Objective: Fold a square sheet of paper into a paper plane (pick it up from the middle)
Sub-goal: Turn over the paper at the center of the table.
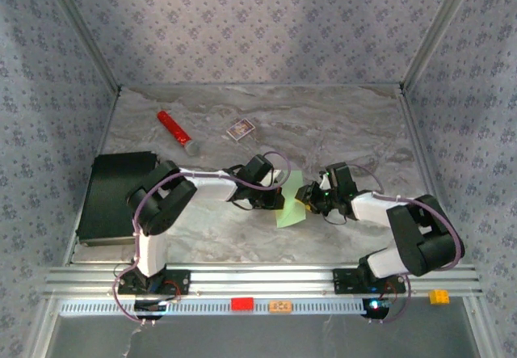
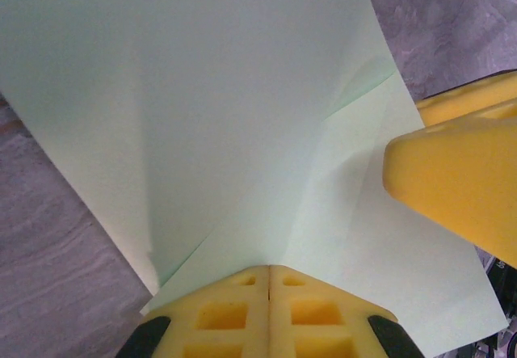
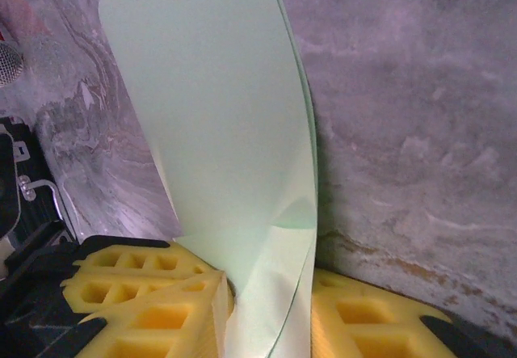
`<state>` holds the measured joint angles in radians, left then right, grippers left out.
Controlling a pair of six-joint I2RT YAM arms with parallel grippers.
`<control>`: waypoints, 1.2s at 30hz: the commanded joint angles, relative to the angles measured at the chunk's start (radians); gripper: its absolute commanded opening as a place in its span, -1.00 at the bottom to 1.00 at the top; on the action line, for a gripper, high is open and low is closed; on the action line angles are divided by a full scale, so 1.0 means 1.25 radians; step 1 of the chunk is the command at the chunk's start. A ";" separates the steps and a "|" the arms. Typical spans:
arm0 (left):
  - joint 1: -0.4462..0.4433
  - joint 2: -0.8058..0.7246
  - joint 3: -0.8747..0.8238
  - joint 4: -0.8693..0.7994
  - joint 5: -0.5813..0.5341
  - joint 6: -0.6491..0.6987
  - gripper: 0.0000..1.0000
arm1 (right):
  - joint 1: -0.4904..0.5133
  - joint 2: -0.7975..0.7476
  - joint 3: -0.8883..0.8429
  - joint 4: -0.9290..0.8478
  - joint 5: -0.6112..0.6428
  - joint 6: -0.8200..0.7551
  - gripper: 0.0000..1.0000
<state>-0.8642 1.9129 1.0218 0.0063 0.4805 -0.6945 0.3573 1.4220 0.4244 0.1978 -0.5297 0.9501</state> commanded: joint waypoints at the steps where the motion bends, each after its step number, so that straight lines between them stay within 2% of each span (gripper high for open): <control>1: -0.005 -0.021 -0.012 -0.016 -0.015 -0.005 -0.93 | -0.006 0.012 -0.014 0.031 -0.010 0.006 -0.42; 24: -0.005 -0.040 -0.022 0.002 -0.017 -0.013 -0.86 | -0.013 0.027 -0.032 0.076 -0.015 0.006 -0.74; 28: -0.005 -0.065 -0.035 0.016 -0.019 -0.015 -0.80 | -0.013 0.013 -0.032 0.075 -0.016 0.001 -0.77; 31: -0.004 -0.089 -0.046 0.024 -0.028 -0.013 -0.66 | -0.013 -0.001 -0.030 0.066 -0.013 -0.004 -0.82; 36: -0.005 -0.139 -0.082 0.038 -0.087 -0.011 -0.57 | -0.009 -0.040 -0.016 0.016 0.007 -0.030 -0.85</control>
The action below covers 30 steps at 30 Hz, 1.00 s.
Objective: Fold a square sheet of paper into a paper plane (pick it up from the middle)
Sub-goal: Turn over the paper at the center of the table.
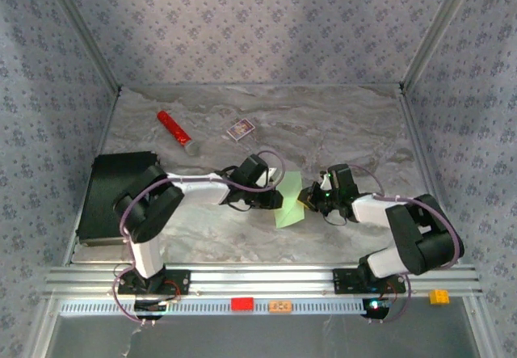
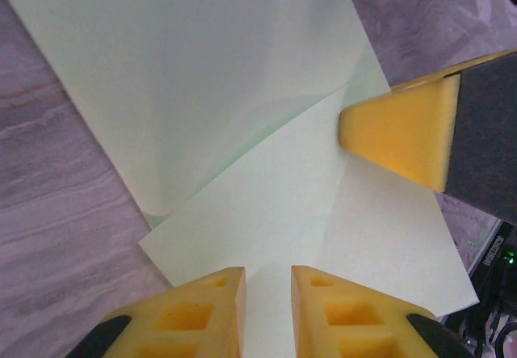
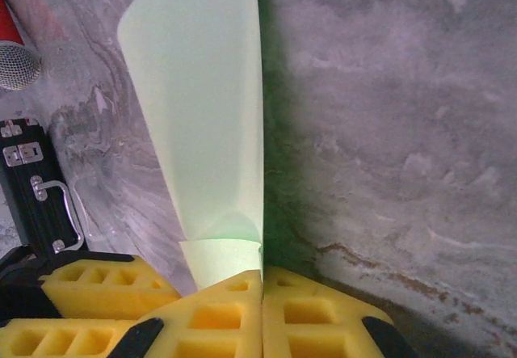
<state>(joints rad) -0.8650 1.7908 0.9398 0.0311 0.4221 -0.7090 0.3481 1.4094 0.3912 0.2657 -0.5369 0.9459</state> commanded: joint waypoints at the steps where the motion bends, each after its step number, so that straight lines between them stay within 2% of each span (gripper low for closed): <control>1: -0.005 -0.052 -0.024 0.021 -0.053 0.000 -0.55 | 0.000 -0.041 0.016 -0.057 0.021 -0.036 -0.85; 10: 0.000 -0.183 -0.092 0.015 -0.206 0.014 -0.47 | 0.045 -0.172 0.117 -0.341 0.173 -0.162 -0.85; 17: 0.019 -0.281 -0.156 0.016 -0.298 0.010 -0.40 | 0.087 -0.241 0.197 -0.508 0.312 -0.229 -0.88; 24: 0.041 -0.355 -0.200 -0.001 -0.366 -0.008 -0.33 | 0.148 -0.248 0.297 -0.668 0.500 -0.271 -0.89; 30: 0.058 -0.415 -0.230 -0.024 -0.422 -0.023 -0.27 | 0.223 -0.193 0.397 -0.822 0.705 -0.306 -0.91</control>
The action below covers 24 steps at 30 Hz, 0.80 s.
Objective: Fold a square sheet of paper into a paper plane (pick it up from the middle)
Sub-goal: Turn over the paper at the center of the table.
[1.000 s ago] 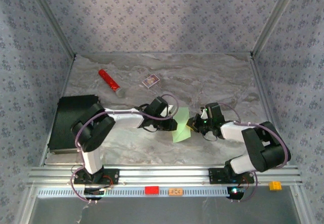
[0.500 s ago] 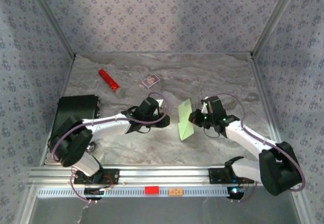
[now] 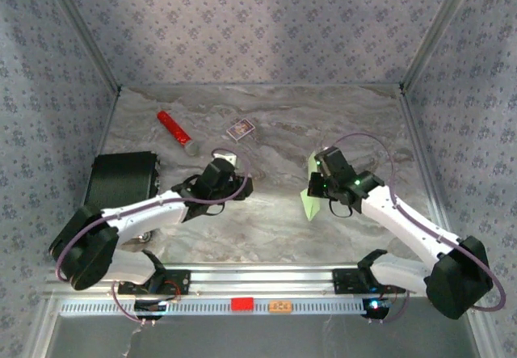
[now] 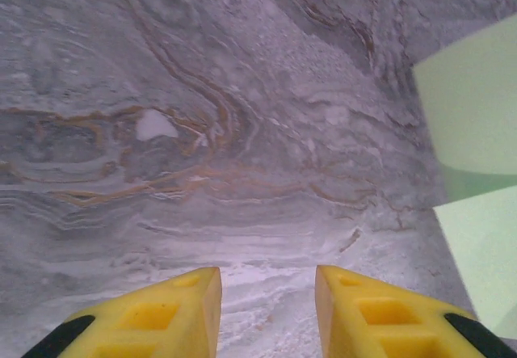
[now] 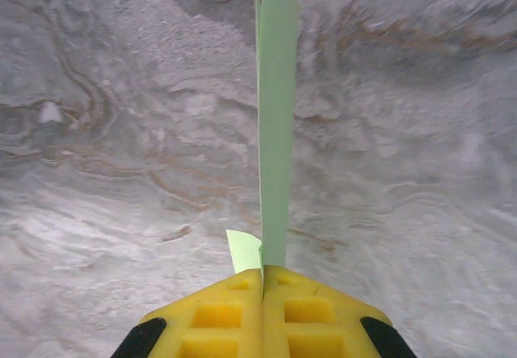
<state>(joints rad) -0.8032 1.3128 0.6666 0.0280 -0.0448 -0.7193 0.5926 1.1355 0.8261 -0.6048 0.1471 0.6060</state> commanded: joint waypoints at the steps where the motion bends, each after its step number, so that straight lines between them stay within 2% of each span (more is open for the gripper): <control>1: 0.011 -0.046 -0.016 -0.026 -0.063 -0.017 -0.26 | 0.043 0.043 0.068 -0.152 0.202 -0.034 -0.93; 6: 0.021 -0.116 -0.045 -0.065 -0.151 -0.051 -0.22 | 0.125 0.150 0.175 -0.314 0.442 0.040 -0.95; 12: 0.032 -0.213 -0.071 -0.133 -0.244 -0.094 -0.21 | 0.211 0.327 0.284 -0.423 0.573 0.101 -0.96; 17: 0.034 -0.293 -0.074 -0.201 -0.318 -0.110 -0.21 | 0.280 0.476 0.362 -0.390 0.552 0.097 -0.93; 24: 0.039 -0.402 -0.106 -0.247 -0.375 -0.125 -0.19 | 0.333 0.600 0.435 -0.259 0.397 0.036 -0.84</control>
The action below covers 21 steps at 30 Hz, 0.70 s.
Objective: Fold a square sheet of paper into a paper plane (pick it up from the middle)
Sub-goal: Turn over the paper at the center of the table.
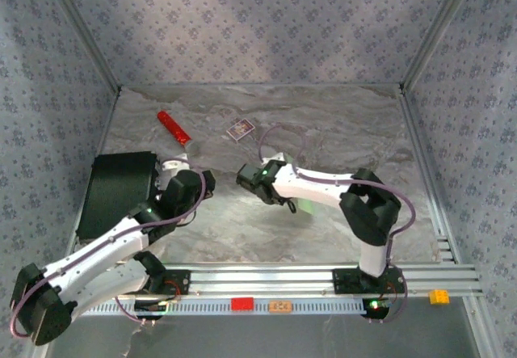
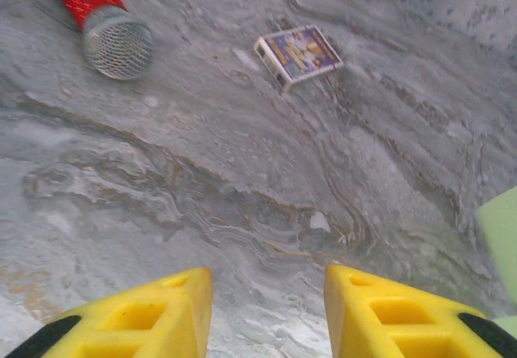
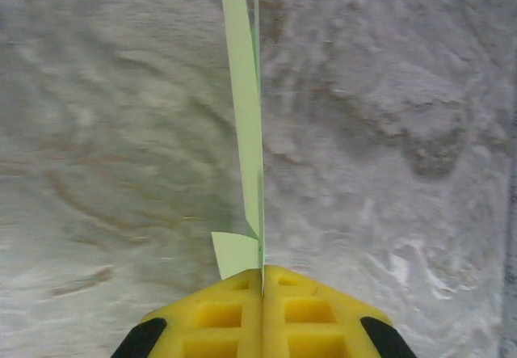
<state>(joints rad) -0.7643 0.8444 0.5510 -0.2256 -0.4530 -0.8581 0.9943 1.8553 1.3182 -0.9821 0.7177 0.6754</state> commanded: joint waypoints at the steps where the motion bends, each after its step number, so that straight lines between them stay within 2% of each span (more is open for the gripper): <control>1: 0.008 -0.036 -0.017 -0.047 -0.050 -0.017 -0.18 | 0.013 0.034 0.052 0.056 -0.083 -0.026 -0.80; 8: 0.011 -0.023 -0.025 -0.019 -0.017 -0.003 -0.13 | -0.008 0.000 0.026 0.215 -0.299 -0.031 -0.57; 13: 0.015 0.039 0.004 -0.005 0.044 0.033 -0.07 | -0.086 -0.121 -0.128 0.418 -0.529 -0.031 -0.14; 18: 0.022 0.139 0.041 0.029 0.146 0.060 -0.05 | -0.190 -0.235 -0.283 0.534 -0.659 -0.019 -0.16; 21: 0.022 0.216 0.070 0.058 0.225 0.070 -0.06 | -0.274 -0.298 -0.393 0.615 -0.750 0.017 -0.29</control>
<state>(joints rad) -0.7410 1.0649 0.5869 -0.2161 -0.2913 -0.8043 0.7128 1.5330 0.9199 -0.3382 -0.0517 0.6525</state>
